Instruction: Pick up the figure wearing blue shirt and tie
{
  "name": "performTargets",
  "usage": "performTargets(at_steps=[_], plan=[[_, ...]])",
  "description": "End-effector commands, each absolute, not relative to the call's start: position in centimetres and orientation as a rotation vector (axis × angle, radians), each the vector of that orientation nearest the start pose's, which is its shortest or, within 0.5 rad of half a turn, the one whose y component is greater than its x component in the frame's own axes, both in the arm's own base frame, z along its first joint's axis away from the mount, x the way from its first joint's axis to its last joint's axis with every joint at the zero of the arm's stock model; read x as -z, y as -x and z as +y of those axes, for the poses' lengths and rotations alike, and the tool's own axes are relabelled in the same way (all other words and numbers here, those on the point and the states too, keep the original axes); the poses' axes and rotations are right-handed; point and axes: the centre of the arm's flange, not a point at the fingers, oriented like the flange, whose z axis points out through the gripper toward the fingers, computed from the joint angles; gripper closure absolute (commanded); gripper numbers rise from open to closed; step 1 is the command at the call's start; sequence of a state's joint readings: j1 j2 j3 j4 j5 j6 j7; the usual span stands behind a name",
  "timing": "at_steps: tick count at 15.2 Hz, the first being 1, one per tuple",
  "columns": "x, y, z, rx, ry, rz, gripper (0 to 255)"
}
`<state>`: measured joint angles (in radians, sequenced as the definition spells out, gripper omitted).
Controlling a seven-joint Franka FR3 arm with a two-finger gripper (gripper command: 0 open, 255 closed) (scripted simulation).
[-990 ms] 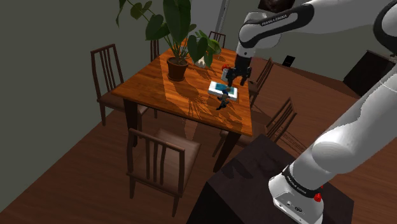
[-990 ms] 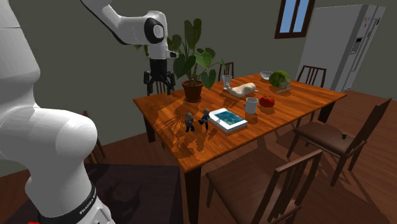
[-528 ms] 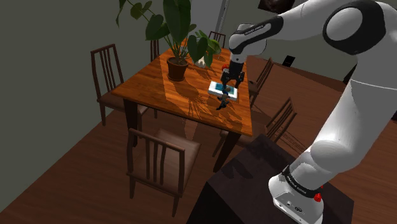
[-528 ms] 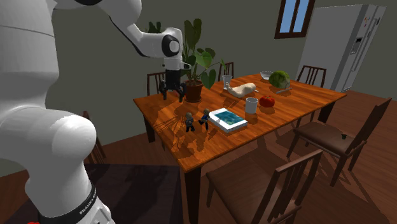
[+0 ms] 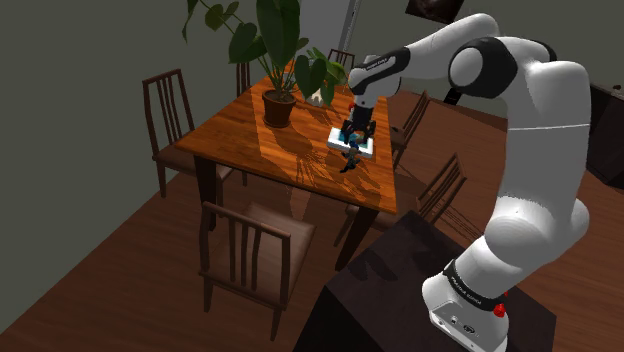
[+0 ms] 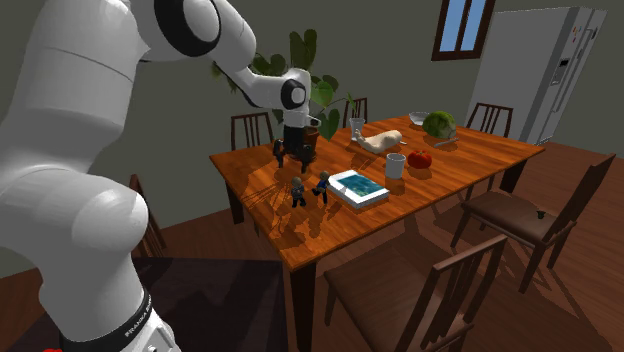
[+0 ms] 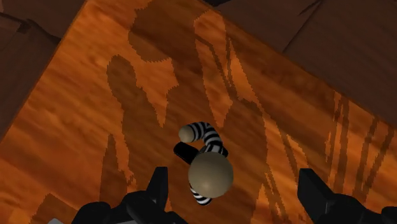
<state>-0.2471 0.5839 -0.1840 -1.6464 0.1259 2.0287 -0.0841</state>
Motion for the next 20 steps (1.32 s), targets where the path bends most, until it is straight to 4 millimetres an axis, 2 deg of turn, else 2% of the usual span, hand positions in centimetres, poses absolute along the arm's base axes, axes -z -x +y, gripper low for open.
performTargets(at_steps=[1, 3, 4, 11, 13, 14, 20], plan=[[-24.5, -62.2, -27.6, -0.294, 3.005, 0.631, 0], [-22.7, -63.5, -29.3, -0.305, 2.993, 0.661, 0], [-22.6, -63.5, -29.3, -0.305, 2.992, 0.662, 0], [-18.6, -63.5, -29.3, -0.305, 2.992, 0.662, 0], [-18.6, -63.5, -29.3, -0.305, 2.992, 0.662, 0], [-18.6, -63.5, -29.3, -0.305, 2.992, 0.662, 255], [-18.5, -63.5, -29.3, -0.305, 2.992, 0.662, 255]])
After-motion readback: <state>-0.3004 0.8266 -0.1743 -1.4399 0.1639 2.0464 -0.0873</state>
